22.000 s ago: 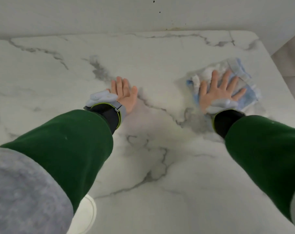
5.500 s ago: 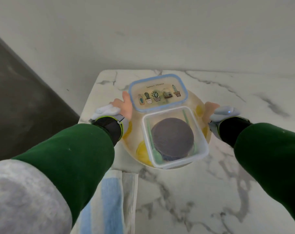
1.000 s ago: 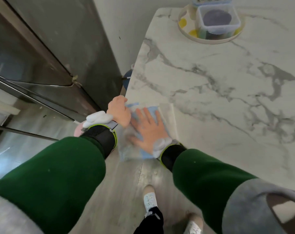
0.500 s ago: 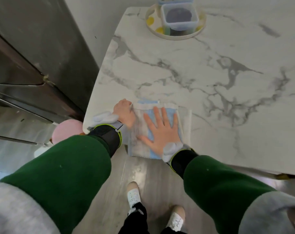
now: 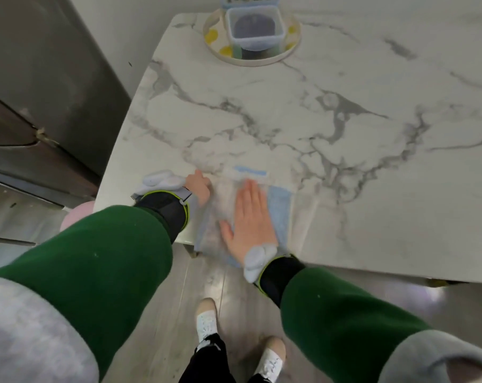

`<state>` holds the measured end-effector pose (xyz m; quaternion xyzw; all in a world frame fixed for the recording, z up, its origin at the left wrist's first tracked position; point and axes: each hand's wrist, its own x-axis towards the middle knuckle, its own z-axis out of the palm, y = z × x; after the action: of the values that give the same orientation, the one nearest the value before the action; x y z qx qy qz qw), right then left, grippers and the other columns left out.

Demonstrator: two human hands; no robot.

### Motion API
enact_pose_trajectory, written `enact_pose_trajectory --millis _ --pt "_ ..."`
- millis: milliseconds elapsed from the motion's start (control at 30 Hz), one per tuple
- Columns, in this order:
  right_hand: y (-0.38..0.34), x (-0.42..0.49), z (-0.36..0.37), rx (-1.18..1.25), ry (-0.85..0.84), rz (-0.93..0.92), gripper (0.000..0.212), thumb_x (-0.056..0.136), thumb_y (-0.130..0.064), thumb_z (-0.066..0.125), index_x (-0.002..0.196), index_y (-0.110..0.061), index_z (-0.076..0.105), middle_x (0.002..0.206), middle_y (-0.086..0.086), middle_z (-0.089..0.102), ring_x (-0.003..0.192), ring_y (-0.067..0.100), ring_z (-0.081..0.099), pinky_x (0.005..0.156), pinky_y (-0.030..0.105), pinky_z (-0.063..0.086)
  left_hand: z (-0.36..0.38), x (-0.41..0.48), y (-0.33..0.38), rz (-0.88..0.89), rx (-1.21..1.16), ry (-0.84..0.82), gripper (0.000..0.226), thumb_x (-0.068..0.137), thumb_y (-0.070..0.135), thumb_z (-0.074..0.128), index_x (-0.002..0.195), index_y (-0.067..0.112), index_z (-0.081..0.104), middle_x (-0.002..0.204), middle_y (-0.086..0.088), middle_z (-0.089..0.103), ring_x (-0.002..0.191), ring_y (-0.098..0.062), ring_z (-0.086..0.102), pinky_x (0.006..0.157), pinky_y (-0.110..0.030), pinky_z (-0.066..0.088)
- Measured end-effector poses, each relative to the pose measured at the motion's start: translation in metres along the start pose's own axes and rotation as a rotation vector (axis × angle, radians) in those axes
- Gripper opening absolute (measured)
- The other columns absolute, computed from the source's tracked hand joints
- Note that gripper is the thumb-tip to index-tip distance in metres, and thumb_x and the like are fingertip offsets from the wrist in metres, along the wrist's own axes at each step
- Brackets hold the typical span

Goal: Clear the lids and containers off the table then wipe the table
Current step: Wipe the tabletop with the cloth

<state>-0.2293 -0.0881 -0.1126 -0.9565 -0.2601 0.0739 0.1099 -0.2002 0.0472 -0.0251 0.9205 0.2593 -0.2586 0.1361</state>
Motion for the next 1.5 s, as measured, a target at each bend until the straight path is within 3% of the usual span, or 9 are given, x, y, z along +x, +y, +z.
enact_pose_trajectory --millis 133,267,400,667,767,1000,1200,1300,1500 --pt "0.033 0.014 -0.012 -0.052 -0.012 -0.131 0.077 0.095 -0.053 0.027 0.149 -0.001 0.012 0.159 0.015 0.000 0.148 0.027 -0.004 0.119 0.042 -0.011 -0.009 0.008 -0.004 -0.059 -0.003 0.003 0.041 0.103 0.008 0.028 0.142 0.003 0.041 0.147 -0.017 0.040 0.136 -0.031 0.040 0.110 -0.033 0.031" --pt "0.097 0.060 -0.036 -0.092 0.003 0.202 0.073 0.097 -0.051 0.023 0.151 -0.008 0.000 0.159 0.013 -0.006 0.147 0.028 -0.007 0.120 0.046 -0.003 -0.023 0.028 -0.005 -0.040 -0.175 0.096 0.036 0.096 0.002 0.038 0.125 -0.002 0.060 0.130 -0.020 0.058 0.123 -0.033 0.053 0.102 -0.036 0.042" --pt "0.098 0.095 -0.040 -0.095 0.026 0.386 0.073 0.096 -0.054 0.019 0.152 -0.013 -0.002 0.159 0.015 -0.008 0.147 0.030 -0.007 0.119 0.049 -0.001 -0.032 0.056 0.005 0.014 -0.244 0.160 0.042 0.094 -0.001 0.038 0.133 0.005 0.052 0.143 -0.015 0.045 0.130 -0.031 0.045 0.107 -0.031 0.035" --pt "0.032 0.148 -0.026 -0.076 -0.040 -0.051 0.087 0.083 -0.075 0.021 0.152 -0.024 0.007 0.160 0.010 -0.006 0.147 0.025 -0.011 0.117 0.051 -0.009 -0.058 0.132 0.031 0.177 -0.213 0.283 0.045 0.093 -0.003 0.035 0.137 -0.001 0.043 0.151 -0.014 0.033 0.140 -0.023 0.031 0.107 -0.026 0.020" --pt "0.079 0.177 -0.041 -0.069 -0.029 0.122 0.082 0.085 -0.073 0.019 0.151 -0.029 -0.002 0.160 0.006 -0.011 0.147 0.024 -0.013 0.116 0.056 -0.007 -0.061 0.149 0.043 0.229 -0.114 0.190 0.044 0.093 0.000 0.036 0.137 0.005 0.043 0.155 -0.011 0.023 0.144 -0.024 0.021 0.112 -0.035 0.027" --pt "0.133 0.222 -0.072 -0.014 -0.019 0.597 0.085 0.083 -0.076 0.010 0.150 -0.028 -0.008 0.158 0.007 -0.017 0.145 0.034 -0.018 0.108 0.069 -0.007 -0.062 0.159 0.040 0.282 0.009 0.048 0.052 0.097 0.000 0.033 0.149 0.004 0.026 0.160 -0.011 0.007 0.149 -0.029 0.007 0.118 -0.046 0.016" --pt "0.064 0.234 -0.048 -0.036 -0.010 0.169 0.072 0.090 -0.066 0.019 0.151 -0.032 0.000 0.160 0.000 -0.010 0.146 0.029 -0.014 0.112 0.063 -0.008 -0.076 0.162 0.043 0.273 0.056 -0.046 0.052 0.099 0.002 0.030 0.150 0.011 0.025 0.161 -0.006 0.002 0.150 -0.023 0.004 0.119 -0.036 0.020" --pt "0.098 0.211 -0.053 -0.047 -0.034 0.106 0.067 0.091 -0.064 0.014 0.150 -0.036 -0.003 0.160 -0.004 -0.012 0.146 0.025 -0.016 0.114 0.060 -0.008 -0.078 0.156 0.043 0.272 -0.015 -0.013 0.049 0.099 0.000 0.030 0.147 0.011 0.033 0.160 -0.010 0.015 0.148 -0.023 0.017 0.116 -0.030 0.020" --pt "0.199 0.137 -0.081 0.006 -0.032 0.548 0.066 0.093 -0.061 0.011 0.149 -0.034 -0.010 0.159 0.000 -0.017 0.145 0.028 -0.019 0.113 0.062 -0.007 -0.065 0.124 0.067 0.142 -0.159 0.139 0.047 0.097 -0.002 0.032 0.141 0.007 0.044 0.155 -0.014 0.026 0.143 -0.027 0.028 0.111 -0.028 0.023"
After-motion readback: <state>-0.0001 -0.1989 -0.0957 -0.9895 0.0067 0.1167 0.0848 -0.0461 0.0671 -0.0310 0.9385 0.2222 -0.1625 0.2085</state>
